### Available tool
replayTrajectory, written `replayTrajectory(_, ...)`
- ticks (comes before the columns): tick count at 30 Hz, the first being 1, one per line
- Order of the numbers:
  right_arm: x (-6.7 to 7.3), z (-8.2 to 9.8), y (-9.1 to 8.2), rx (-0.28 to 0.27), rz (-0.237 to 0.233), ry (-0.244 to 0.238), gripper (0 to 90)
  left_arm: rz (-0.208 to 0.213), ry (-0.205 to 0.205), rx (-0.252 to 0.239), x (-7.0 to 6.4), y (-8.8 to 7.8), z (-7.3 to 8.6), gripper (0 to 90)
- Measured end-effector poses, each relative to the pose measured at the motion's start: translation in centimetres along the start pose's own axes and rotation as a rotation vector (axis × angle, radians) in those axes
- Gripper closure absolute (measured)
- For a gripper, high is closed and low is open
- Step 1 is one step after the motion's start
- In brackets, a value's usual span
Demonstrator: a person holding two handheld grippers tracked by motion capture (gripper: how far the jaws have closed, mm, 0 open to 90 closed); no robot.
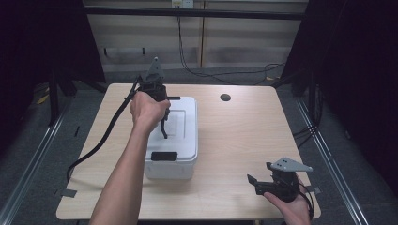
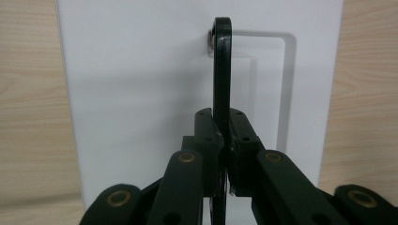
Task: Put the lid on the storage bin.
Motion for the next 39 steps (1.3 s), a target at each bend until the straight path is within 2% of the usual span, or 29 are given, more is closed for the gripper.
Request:
replayTrajectory(4, 0.0, 0.0, 0.0, 0.003, 0.001, 0.003, 15.6, -0.009, 0.010, 0.006, 0.0, 0.1, 0.0, 84.6)
replayTrajectory(10, 0.0, 0.0, 0.0, 0.004, 0.002, 0.002, 15.6, 0.000, 0.032, 0.017, -0.3, 0.4, 0.0, 84.7)
replayTrajectory(20, 0.0, 0.0, 0.1, 0.008, 0.002, 0.002, 15.6, 0.002, 0.022, 0.018, -0.1, 1.1, 0.0, 84.7)
replayTrajectory(22, 0.0, 0.0, 0.0, 0.007, 0.001, 0.002, 15.6, -0.003, 0.037, 0.028, 0.0, 1.3, 0.0, 84.7)
replayTrajectory(27, 0.0, 0.0, 0.1, 0.009, 0.002, 0.002, 15.6, -0.002, 0.025, 0.024, 0.0, 1.4, 0.0, 84.6)
replayTrajectory(39, 0.0, 0.1, 0.2, 0.012, 0.003, 0.001, 15.5, -0.013, 0.047, 0.032, 0.0, 1.6, -0.1, 84.2)
Point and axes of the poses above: each handheld gripper's, and its own axes: y roughly forward along the jaws, z roughly out of its underside, x roughly to its left, the point moved 5 cm from there along y, roughly forward along the jaws, and after that the axes turned 6 degrees about y, right-handed, at the moved point
